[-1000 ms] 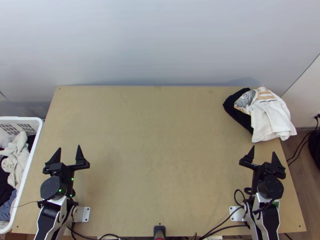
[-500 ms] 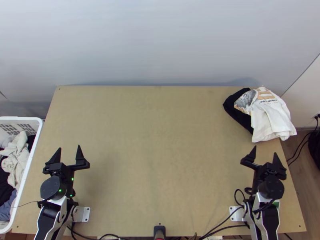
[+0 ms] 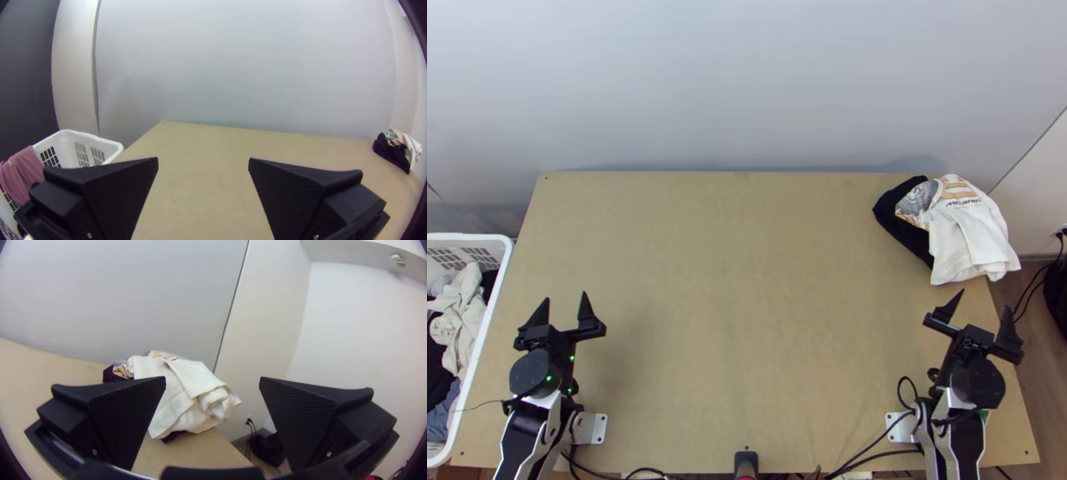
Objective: Fold the t-shirt
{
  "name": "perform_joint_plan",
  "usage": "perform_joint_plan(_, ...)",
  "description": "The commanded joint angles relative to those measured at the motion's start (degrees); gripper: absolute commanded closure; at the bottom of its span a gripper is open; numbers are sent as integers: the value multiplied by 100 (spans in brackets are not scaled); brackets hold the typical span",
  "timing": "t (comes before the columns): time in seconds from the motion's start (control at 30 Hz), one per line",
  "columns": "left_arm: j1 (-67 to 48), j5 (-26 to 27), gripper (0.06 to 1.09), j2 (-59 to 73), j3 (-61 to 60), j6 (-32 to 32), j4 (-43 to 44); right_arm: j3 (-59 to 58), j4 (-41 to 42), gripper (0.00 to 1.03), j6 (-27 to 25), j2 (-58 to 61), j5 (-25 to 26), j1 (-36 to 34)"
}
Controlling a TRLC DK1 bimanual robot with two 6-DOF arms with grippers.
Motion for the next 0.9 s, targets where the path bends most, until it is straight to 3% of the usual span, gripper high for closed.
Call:
perform_joint_plan(0.0, -43, 65, 10, 1032, 744, 11, 75, 515, 183, 5, -586, 568, 211, 330)
perform_joint_plan(0.07, 239, -5, 10, 1815, 1306, -148, -110, 840, 227, 5, -410, 1201, 299, 418)
perform_joint_plan(0.3, 1944, 109, 10, 3713, 3231, -367, -329, 2712, -854, 4, 1155, 2844, 527, 761)
perform_joint_plan(0.43, 3034, 619, 10, 4478, 4040, -798, -707, 3565, -1530, 4, 1770, 3495, 650, 1069)
perform_joint_plan(0.63, 4642, 1533, 10, 5497, 4567, -974, -690, 4347, -2374, 4, 2385, 3987, 650, 1350)
perform_joint_plan(0.73, 5486, 1929, 10, 6148, 4787, -991, -408, 4347, -2497, 4, 2420, 4013, 650, 1359)
perform_joint_plan(0.87, 6312, 2052, 10, 7141, 5024, -965, 84, 4312, -2673, 4, 2420, 4013, 650, 1359)
